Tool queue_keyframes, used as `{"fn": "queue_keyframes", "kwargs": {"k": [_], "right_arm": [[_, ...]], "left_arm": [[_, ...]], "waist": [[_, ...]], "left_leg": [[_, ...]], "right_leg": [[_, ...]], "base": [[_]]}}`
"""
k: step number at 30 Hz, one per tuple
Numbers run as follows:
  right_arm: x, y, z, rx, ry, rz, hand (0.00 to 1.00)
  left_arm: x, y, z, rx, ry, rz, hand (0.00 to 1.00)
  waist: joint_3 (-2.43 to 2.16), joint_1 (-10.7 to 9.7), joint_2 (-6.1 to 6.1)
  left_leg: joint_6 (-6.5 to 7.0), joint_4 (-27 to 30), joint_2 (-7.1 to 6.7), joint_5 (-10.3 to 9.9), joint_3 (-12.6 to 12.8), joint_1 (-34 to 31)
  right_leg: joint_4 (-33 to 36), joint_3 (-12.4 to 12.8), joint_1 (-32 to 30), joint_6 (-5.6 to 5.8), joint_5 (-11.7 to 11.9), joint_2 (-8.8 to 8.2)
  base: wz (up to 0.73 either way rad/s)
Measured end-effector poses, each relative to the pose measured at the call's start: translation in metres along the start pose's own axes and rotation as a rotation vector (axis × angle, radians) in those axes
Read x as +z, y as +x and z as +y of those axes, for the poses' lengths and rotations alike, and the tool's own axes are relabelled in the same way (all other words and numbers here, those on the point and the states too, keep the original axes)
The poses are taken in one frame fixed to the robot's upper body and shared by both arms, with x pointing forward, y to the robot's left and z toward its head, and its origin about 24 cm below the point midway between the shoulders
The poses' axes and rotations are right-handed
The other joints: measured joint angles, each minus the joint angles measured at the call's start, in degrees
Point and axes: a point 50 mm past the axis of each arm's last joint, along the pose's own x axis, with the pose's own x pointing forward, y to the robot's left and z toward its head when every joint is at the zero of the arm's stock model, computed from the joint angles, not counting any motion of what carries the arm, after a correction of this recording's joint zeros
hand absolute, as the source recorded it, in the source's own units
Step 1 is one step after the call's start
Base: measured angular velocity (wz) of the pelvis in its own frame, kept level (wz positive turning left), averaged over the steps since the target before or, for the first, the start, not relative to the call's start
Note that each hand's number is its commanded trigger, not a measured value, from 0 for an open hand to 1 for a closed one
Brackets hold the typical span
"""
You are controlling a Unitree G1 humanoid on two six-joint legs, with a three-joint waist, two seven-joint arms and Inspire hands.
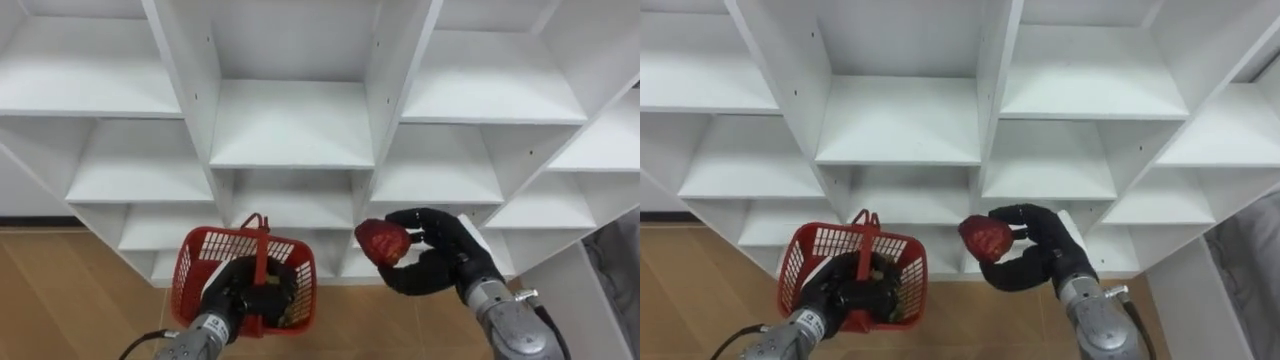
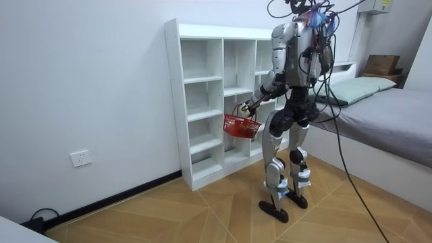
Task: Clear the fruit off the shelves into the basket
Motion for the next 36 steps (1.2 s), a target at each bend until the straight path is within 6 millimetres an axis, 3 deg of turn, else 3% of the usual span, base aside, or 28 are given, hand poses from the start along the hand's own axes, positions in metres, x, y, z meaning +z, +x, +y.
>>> {"fn": "queue_keyframes", "kwargs": {"k": [12, 26, 36], "right_arm": [[-0.022, -0.002, 0.031, 0.131, -0.102, 0.098, 1.00], [-0.026, 0.012, 0.036, 0.194, -0.225, 0.134, 1.00], [-0.032, 0.014, 0.034, 0.199, -0.238, 0.171, 1.00]], "left_arm": [[0.004, 0.007, -0.013, -0.060, 0.032, 0.000, 1.00], [0.004, 0.008, -0.021, -0.154, 0.137, 0.011, 1.00], [0.002, 0.009, -0.022, -0.188, 0.141, 0.024, 1.00]], "waist": [[-0.08, 1.66, -0.43], [0.26, 1.69, 2.61], [0.39, 2.72, 2.97]], "left_leg": [[0.02, 0.07, -0.05, 0.00, -0.81, -1.08], [0.13, 0.76, -0.08, 0.12, -2.38, -3.62], [0.13, 0.83, -0.10, 0.12, -3.17, -4.14]], "right_leg": [[-0.84, -0.75, -0.42, 0.13, 0.62, 0.10], [-0.84, -2.89, -1.92, 0.07, 0.90, -0.15], [-0.96, -4.53, -2.01, 0.09, 0.89, -0.69]], "base": [[0.02], [0.05], [0.04]]}}
